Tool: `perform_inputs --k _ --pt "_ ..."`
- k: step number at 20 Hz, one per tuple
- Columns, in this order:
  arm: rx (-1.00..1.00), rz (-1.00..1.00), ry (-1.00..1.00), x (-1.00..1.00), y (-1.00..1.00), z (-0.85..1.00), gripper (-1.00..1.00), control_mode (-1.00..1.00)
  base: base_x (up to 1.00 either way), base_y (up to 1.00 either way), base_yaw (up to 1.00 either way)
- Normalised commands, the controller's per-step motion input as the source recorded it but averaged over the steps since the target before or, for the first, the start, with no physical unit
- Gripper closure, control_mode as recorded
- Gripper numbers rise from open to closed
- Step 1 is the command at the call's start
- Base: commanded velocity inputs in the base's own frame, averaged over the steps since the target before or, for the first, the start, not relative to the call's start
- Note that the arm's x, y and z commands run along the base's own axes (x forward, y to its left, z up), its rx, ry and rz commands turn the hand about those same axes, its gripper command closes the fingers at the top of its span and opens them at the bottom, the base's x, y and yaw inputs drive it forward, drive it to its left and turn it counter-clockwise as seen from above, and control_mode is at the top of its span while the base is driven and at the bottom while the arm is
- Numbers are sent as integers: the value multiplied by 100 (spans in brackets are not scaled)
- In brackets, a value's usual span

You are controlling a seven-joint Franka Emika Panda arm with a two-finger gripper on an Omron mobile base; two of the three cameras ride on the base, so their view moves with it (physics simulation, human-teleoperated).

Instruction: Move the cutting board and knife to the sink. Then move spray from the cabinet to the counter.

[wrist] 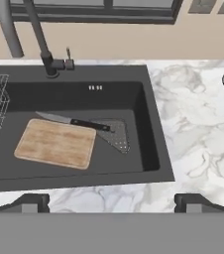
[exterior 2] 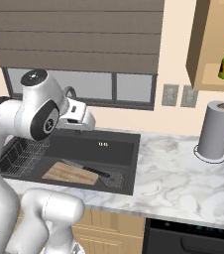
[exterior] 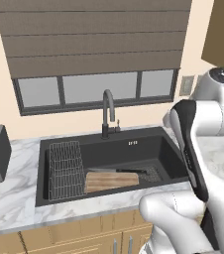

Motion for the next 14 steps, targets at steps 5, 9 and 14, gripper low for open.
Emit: perform_inputs --k 5,9,14 --pt "0 2 -23 -66 12 24 -100 -100 0 0 0" --pt "0 2 -7 -23 15 6 -100 -100 0 0 0" --pt "0 0 0 0 0 0 -100 -100 0 0 0"
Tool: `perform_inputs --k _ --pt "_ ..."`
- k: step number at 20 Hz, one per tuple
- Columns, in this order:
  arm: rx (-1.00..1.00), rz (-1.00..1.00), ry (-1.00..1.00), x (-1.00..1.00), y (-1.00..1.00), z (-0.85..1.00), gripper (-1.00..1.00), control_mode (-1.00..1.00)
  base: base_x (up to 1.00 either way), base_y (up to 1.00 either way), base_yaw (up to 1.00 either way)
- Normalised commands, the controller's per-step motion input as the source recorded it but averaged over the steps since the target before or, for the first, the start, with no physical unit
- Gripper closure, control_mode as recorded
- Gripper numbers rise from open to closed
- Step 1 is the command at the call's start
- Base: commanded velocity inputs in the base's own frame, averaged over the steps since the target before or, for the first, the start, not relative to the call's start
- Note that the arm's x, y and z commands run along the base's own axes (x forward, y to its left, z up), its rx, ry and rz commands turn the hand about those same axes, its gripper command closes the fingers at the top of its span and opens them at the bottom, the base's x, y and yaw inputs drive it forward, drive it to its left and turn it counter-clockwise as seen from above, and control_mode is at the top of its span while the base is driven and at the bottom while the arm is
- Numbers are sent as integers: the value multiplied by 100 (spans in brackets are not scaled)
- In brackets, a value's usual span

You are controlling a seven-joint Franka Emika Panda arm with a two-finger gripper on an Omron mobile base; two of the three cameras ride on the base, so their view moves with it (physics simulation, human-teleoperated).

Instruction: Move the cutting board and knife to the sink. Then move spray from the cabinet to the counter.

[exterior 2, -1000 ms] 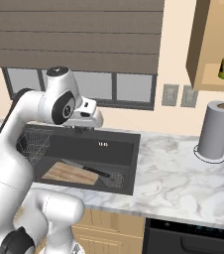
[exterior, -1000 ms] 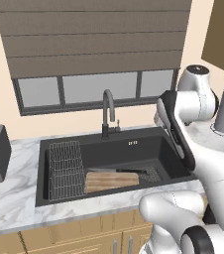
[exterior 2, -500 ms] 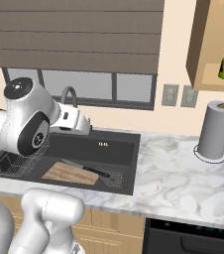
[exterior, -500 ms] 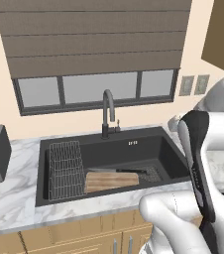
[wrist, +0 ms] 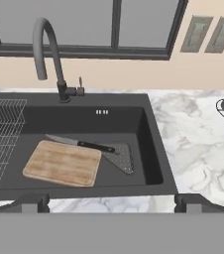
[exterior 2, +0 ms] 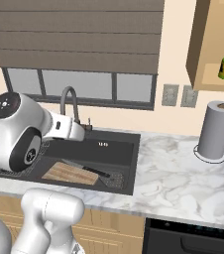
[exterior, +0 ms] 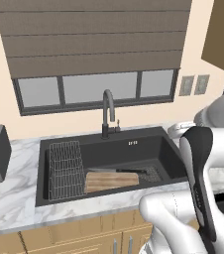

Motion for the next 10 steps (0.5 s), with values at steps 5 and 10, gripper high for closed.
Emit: perform_inputs --k 5,10 --pt "0 0 0 0 0 0 -100 -100 0 0 0" --pt "0 0 0 -2 0 0 -100 100 -13 -1 -1"
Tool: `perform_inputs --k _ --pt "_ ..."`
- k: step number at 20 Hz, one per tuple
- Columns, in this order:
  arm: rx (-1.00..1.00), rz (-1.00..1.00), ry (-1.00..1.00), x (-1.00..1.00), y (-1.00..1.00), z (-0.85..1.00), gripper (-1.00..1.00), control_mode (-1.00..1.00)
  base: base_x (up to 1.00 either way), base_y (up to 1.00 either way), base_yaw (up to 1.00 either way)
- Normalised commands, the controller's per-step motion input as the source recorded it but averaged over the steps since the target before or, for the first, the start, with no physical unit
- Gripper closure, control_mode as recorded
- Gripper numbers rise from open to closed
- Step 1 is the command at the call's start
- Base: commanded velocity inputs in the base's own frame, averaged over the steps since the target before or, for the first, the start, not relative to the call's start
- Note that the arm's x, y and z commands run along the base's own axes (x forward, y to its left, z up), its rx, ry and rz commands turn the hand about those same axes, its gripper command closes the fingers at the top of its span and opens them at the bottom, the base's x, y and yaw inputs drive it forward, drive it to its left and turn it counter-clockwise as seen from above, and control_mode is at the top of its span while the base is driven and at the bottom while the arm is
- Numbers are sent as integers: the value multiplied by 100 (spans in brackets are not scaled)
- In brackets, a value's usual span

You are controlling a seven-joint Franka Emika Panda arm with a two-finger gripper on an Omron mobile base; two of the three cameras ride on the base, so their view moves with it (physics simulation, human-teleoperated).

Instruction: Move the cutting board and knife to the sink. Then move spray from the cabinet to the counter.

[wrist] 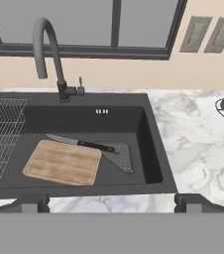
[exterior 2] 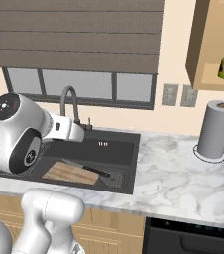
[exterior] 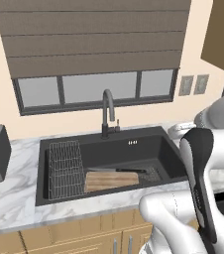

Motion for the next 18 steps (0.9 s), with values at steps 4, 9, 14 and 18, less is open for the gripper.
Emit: perform_inputs --k 4,9,14,18 --pt "0 0 0 0 0 0 -100 100 -93 -48 -12" --pt "0 0 0 0 0 0 -100 100 -78 -87 -19" --pt "0 0 0 0 0 0 -100 100 40 -99 -5" --pt "0 0 0 0 0 0 -100 100 72 -77 0"
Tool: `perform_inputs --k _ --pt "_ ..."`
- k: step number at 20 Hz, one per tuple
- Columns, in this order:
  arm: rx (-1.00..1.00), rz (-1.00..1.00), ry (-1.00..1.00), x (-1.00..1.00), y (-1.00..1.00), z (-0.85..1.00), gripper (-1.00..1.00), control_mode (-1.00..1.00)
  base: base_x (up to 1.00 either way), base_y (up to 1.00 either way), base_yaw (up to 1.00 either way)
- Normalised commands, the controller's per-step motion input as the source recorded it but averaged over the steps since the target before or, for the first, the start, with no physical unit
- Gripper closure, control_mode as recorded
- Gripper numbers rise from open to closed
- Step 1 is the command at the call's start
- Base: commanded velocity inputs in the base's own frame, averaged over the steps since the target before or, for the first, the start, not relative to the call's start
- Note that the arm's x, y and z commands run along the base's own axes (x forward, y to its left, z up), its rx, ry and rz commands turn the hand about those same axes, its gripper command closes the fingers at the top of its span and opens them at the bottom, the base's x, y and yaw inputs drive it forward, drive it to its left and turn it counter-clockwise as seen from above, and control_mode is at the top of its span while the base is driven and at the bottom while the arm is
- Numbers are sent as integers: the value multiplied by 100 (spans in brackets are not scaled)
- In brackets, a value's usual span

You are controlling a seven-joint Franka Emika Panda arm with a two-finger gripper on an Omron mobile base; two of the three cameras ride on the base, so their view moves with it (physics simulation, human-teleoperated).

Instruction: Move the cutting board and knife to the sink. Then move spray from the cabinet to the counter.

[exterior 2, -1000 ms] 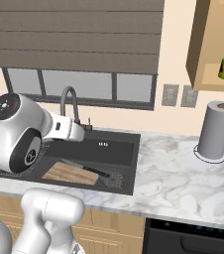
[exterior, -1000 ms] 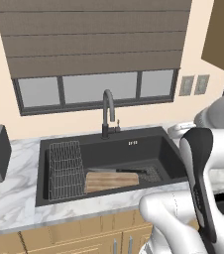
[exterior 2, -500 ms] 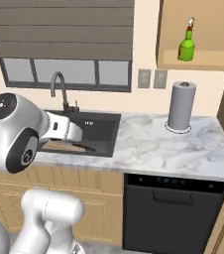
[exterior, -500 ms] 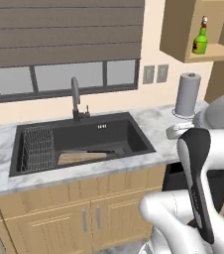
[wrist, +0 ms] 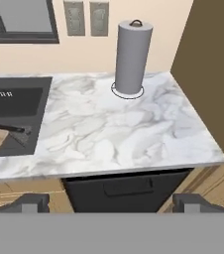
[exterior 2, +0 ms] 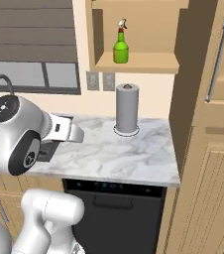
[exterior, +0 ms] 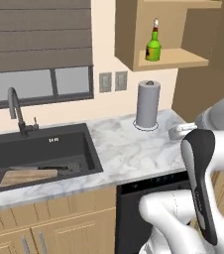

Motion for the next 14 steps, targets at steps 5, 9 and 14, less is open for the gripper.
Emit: perform_inputs --k 5,9,14 --pt "0 0 0 0 0 0 -100 100 53 -47 1" --pt "0 0 0 0 0 0 -100 100 50 -22 0" --pt "0 0 0 0 0 0 -100 100 70 -6 -9"
